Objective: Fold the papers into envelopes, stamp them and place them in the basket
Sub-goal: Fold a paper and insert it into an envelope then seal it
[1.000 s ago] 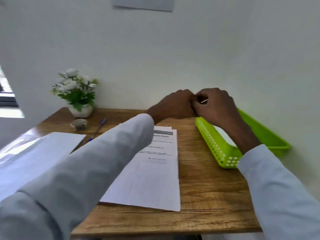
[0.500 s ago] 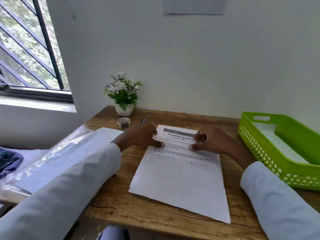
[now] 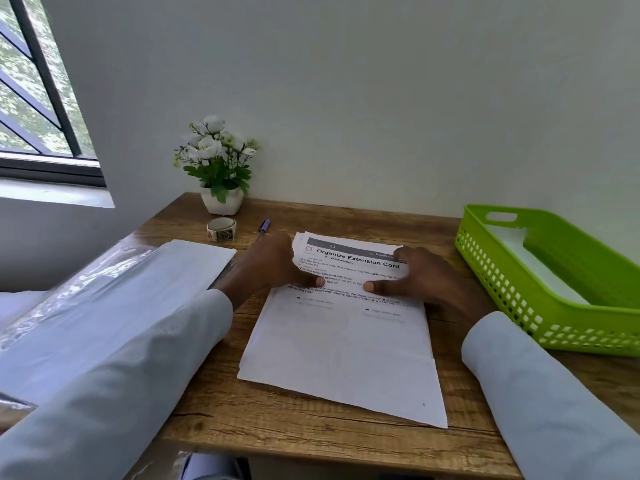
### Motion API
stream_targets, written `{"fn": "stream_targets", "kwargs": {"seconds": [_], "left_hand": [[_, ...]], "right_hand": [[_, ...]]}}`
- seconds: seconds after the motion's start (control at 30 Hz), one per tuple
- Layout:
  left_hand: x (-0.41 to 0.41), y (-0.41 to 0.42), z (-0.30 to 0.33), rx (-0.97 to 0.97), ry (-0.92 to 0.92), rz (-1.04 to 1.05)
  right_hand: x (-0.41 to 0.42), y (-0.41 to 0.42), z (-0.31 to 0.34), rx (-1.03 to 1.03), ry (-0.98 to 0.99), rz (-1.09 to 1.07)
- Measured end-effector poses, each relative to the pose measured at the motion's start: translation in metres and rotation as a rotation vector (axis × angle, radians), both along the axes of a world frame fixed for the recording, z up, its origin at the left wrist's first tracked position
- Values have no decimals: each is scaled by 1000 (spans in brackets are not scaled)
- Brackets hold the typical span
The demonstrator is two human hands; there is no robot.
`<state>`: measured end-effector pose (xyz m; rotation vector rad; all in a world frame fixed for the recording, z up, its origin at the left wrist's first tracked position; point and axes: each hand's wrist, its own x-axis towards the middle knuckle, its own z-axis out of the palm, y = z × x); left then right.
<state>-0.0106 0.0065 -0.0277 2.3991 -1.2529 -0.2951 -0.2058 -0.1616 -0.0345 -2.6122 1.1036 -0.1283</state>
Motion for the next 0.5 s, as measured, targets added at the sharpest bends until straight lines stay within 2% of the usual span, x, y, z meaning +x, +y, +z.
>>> {"fn": "stream_targets", "kwargs": {"seconds": [0.2, 0.33, 0.5], "left_hand": [[-1, -1, -1, -25, 57, 15], [-2, 0, -2, -74, 136, 14], [9, 7, -1, -166, 392, -20]], "right_hand": [[3, -2, 8, 0, 93, -47], [7, -8, 4, 3, 57, -32], [5, -3, 5, -9, -45, -53]]}}
